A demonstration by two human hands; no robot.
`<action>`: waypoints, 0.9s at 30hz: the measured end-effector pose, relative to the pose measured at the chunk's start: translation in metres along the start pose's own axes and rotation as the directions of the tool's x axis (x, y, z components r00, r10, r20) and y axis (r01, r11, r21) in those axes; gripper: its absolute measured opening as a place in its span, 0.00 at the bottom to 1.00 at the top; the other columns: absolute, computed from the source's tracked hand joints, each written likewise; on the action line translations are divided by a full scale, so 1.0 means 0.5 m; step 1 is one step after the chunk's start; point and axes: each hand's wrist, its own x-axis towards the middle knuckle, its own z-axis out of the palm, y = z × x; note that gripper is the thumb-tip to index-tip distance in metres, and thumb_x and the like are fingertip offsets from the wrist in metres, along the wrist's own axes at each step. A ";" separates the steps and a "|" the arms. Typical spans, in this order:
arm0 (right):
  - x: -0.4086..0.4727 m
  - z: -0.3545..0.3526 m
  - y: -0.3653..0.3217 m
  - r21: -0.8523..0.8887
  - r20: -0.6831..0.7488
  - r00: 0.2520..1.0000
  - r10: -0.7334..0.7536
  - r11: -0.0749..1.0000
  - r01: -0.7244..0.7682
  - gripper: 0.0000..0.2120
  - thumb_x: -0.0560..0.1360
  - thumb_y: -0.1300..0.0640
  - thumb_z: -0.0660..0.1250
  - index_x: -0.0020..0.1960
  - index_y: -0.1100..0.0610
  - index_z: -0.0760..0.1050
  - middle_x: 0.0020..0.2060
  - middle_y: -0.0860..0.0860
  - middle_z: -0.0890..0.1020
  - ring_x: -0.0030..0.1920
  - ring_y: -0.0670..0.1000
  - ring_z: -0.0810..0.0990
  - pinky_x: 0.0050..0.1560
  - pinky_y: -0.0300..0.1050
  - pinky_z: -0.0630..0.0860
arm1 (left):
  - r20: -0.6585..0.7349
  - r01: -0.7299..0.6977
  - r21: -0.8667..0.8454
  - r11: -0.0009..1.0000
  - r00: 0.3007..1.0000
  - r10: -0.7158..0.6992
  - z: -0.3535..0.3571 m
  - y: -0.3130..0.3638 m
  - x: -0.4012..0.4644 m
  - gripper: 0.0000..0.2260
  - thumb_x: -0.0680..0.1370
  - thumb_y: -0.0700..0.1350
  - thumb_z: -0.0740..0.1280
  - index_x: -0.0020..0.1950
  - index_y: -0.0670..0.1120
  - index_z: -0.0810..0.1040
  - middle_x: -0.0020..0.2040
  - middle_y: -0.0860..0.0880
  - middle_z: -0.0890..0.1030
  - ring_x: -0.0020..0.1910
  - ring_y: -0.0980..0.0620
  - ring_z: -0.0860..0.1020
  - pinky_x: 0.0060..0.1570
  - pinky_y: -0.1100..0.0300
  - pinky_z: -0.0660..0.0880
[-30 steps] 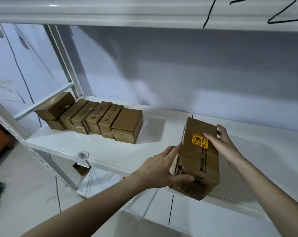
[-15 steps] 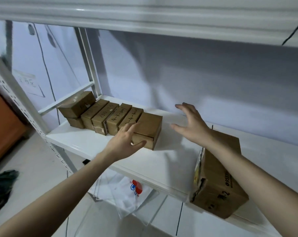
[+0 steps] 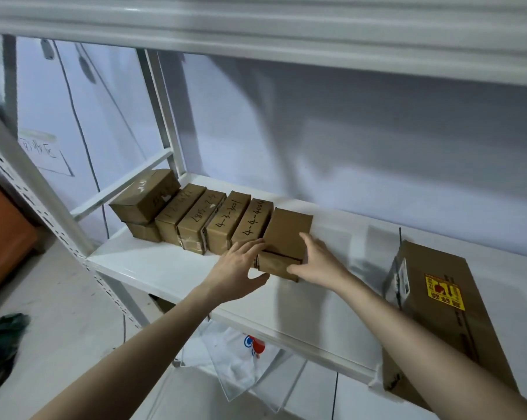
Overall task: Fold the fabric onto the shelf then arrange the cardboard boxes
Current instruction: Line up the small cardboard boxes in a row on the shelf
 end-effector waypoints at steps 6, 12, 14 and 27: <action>-0.009 0.000 -0.022 0.380 -0.050 0.998 0.041 0.925 -0.019 0.33 0.72 0.64 0.65 0.73 0.53 0.57 0.57 0.51 0.72 0.46 0.48 0.73 0.42 0.34 0.70 | 0.025 0.075 -0.446 0.892 0.997 -0.072 -0.030 0.024 0.014 0.25 0.72 0.38 0.67 0.69 0.44 0.69 0.67 0.45 0.73 0.70 0.48 0.66 0.62 0.68 0.63; -0.054 -0.110 -0.034 0.557 -0.250 0.968 -0.013 0.816 0.155 0.31 0.69 0.71 0.62 0.69 0.52 0.62 0.46 0.51 0.79 0.41 0.49 0.77 0.44 0.39 0.72 | 0.003 0.060 -0.759 0.648 0.996 -0.088 -0.146 0.066 0.026 0.36 0.67 0.28 0.61 0.72 0.51 0.62 0.70 0.54 0.69 0.68 0.64 0.66 0.56 0.77 0.67; -0.085 -0.145 -0.038 0.564 -0.285 0.956 -0.068 0.795 0.224 0.32 0.69 0.71 0.60 0.69 0.50 0.62 0.46 0.51 0.81 0.41 0.48 0.77 0.45 0.37 0.72 | -0.012 0.011 -0.766 0.643 0.999 -0.031 -0.175 0.086 0.024 0.40 0.67 0.29 0.64 0.75 0.52 0.56 0.72 0.58 0.65 0.69 0.68 0.63 0.57 0.78 0.65; -0.212 -0.200 -0.033 0.573 -0.379 0.863 -0.334 0.648 0.502 0.35 0.67 0.73 0.59 0.69 0.48 0.65 0.62 0.50 0.78 0.61 0.43 0.76 0.42 0.29 0.75 | -0.264 -0.196 -0.612 0.766 0.964 0.036 -0.224 0.184 -0.024 0.49 0.67 0.37 0.76 0.75 0.60 0.48 0.69 0.52 0.61 0.69 0.53 0.69 0.60 0.66 0.73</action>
